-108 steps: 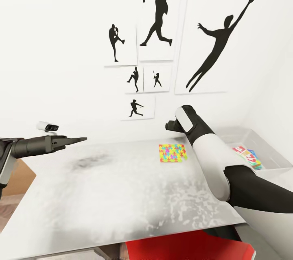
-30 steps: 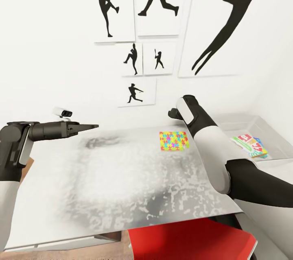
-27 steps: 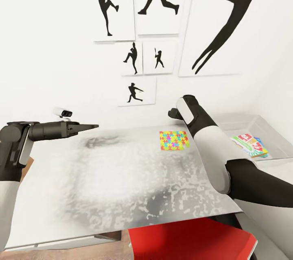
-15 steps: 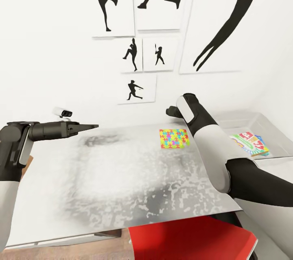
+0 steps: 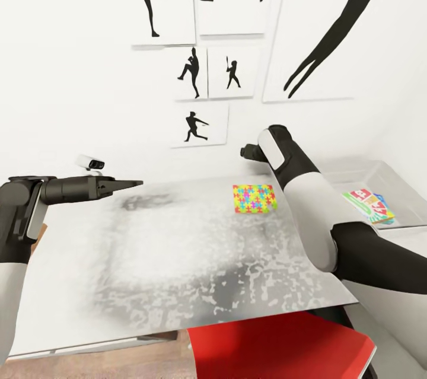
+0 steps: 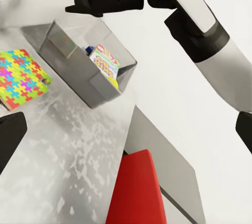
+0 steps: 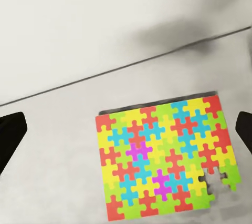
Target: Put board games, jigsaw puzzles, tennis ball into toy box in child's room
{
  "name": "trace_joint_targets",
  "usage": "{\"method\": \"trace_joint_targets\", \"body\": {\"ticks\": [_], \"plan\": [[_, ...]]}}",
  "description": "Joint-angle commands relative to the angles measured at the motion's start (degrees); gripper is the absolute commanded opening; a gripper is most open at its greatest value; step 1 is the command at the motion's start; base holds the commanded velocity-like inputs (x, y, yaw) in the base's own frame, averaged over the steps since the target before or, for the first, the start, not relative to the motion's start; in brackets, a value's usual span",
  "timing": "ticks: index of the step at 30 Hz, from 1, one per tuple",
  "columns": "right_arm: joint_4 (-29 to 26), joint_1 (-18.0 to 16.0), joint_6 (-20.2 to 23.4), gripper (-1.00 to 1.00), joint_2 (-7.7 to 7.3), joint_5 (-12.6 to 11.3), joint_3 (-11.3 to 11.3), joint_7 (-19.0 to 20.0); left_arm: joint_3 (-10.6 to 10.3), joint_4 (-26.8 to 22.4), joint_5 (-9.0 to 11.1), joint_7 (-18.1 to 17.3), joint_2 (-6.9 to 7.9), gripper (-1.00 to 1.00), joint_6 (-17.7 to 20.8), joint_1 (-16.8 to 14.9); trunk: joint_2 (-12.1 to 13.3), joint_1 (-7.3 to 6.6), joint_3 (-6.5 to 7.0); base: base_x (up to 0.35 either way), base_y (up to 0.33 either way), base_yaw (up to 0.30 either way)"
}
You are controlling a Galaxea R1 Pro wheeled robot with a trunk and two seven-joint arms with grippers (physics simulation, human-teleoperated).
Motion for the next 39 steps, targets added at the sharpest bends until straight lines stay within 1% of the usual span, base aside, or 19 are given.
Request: {"method": "trace_joint_targets", "body": {"ticks": [1,8,17,19,22,24,25,29,39], "plan": [[-0.03,-0.09,0.04,1.0,0.0,-0.55,0.07,-0.51,-0.02,0.0,-0.02,-0.22,0.04,1.0,0.61,-0.22,-0.11,0.03,-0.2,0.0,0.0,0.0],[-0.07,-0.08,-0.46,1.0,0.0,-0.4,0.17,-0.5,-0.02,0.01,-0.02,-0.22,0.14,1.0,0.61,-0.55,-0.11,0.03,-0.46,0.0,0.0,0.0],[0.01,0.01,-2.54,1.0,0.0,-0.38,0.32,-0.5,-0.02,0.0,-0.04,-0.22,0.23,1.0,0.61,-0.58,-0.11,0.03,-0.48,0.0,0.0,0.0],[0.01,0.07,-4.0,1.0,0.0,-0.37,0.33,-0.46,-0.02,0.0,-0.04,-0.22,0.23,1.0,0.61,-0.58,-0.11,0.03,-0.48,0.0,0.0,0.0],[0.0,0.09,-5.05,1.0,0.0,-0.36,0.49,-0.48,-0.02,-0.02,-0.08,-0.22,0.24,1.0,0.61,-0.58,-0.11,0.03,-0.48,0.0,0.0,0.0],[0.0,0.1,-5.41,1.0,0.0,-0.36,1.07,-0.49,-0.02,-0.02,-0.08,-0.22,0.24,1.0,0.61,-0.58,-0.11,0.03,-0.48,0.0,0.0,0.0],[0.0,0.1,-5.68,1.0,0.0,-0.41,2.22,-0.49,-0.02,0.0,-0.05,-0.22,0.25,1.0,0.61,-0.58,-0.11,0.03,-0.48,0.0,0.0,0.0],[0.05,0.1,-5.9,1.0,0.0,-0.32,3.31,-0.55,-0.02,-0.01,-0.03,-0.22,0.29,1.0,0.61,-0.58,-0.11,0.03,-0.48,0.0,0.0,0.0],[0.29,0.1,-6.08,1.0,0.0,-0.19,3.72,-0.58,-0.02,0.0,-0.09,-0.22,0.24,1.0,0.61,-0.58,-0.11,0.03,-0.53,0.0,0.0,0.0]]}}
